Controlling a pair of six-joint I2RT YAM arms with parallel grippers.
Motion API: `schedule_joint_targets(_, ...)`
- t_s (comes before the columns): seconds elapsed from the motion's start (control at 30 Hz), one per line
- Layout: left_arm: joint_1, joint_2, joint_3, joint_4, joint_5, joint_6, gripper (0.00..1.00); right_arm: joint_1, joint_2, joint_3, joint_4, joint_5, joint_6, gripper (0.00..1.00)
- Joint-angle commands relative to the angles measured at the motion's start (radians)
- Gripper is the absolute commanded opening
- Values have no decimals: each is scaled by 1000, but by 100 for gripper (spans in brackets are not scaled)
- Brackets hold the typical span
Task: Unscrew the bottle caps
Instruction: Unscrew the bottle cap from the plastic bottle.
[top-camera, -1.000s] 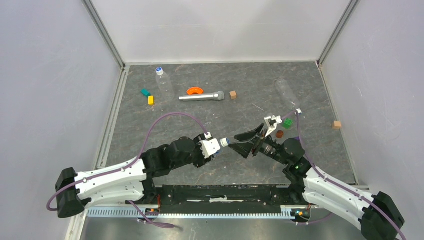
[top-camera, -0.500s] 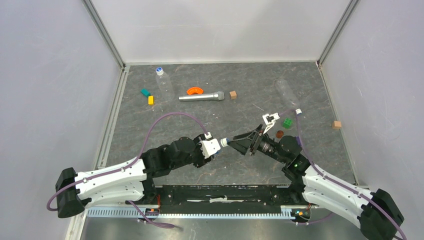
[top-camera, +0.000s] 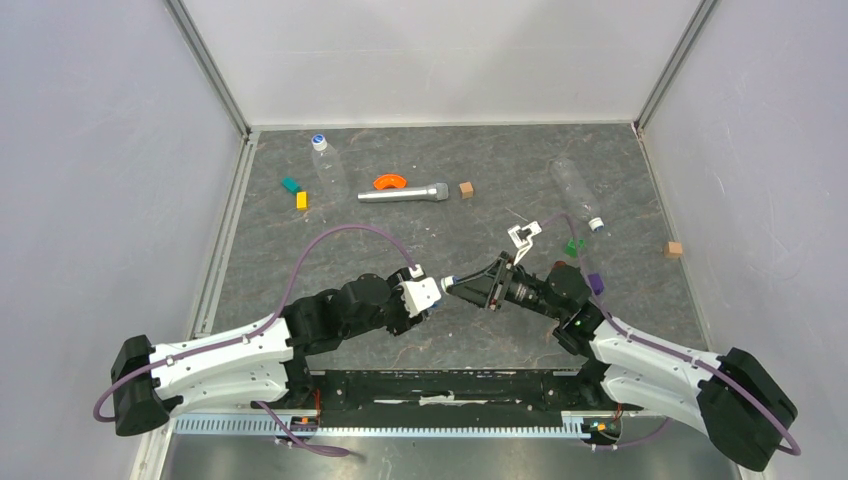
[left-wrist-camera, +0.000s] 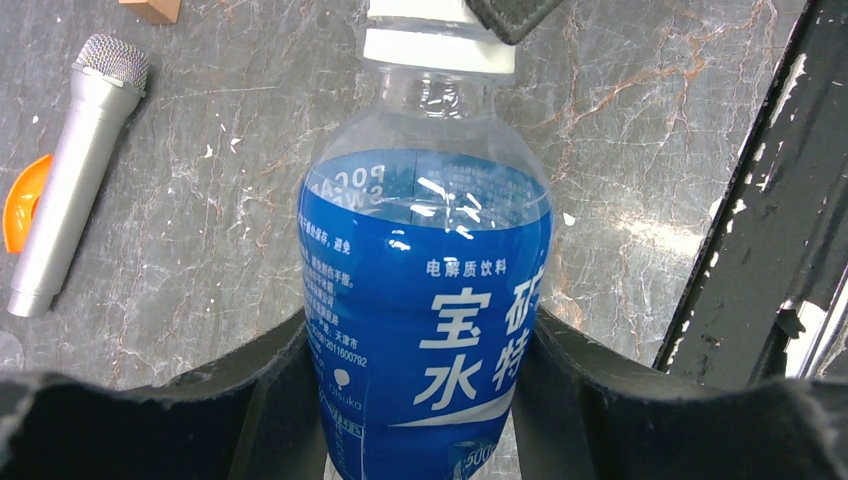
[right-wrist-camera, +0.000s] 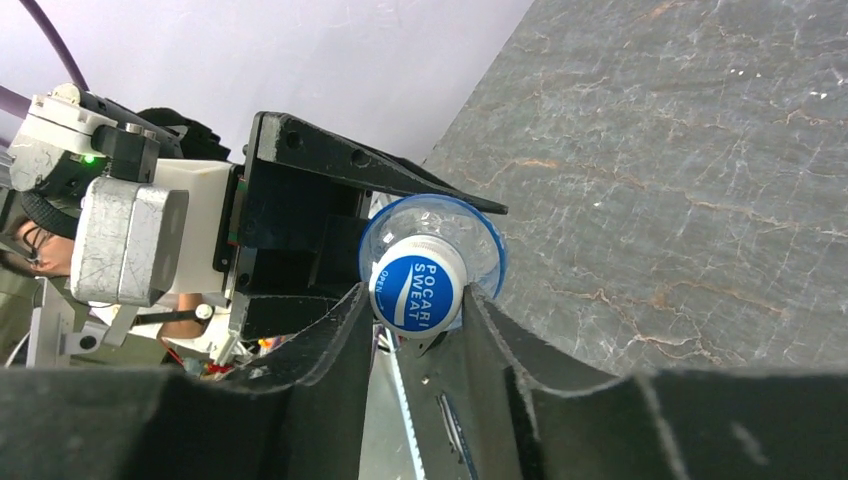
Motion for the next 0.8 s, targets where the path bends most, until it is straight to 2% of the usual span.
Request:
schedule_joint_targets(0.0, -4, -1, 30, 26, -7, 4, 4, 5, 9, 25, 100, -38, 6, 38)
schedule_joint_targets(0.1, -3, 3, 31, 26, -4, 4, 4, 4, -3, 13, 92, -46, -79, 22)
schedule_joint_targets(0.23, -2, 8, 39, 27, 8, 4, 4, 4, -41, -3, 54, -88, -326, 10)
schedule_joint_targets(0.3, -2, 6, 38, 31, 21, 3, 4, 4, -57, -10, 58, -123, -435, 8)
schedule_joint_targets(0.53, -4, -4, 40, 38, 50, -1, 4, 4, -44, 70, -39, -304, -740, 12)
schedule_joint_targets(0.7, -3, -36, 29, 47, 47, -1, 4, 4, -32, 69, -42, -309, -749, 18)
schedule_joint_targets(0.77, -3, -48, 27, 47, 40, 1, 4, 4, -36, 52, -20, -296, -711, 27)
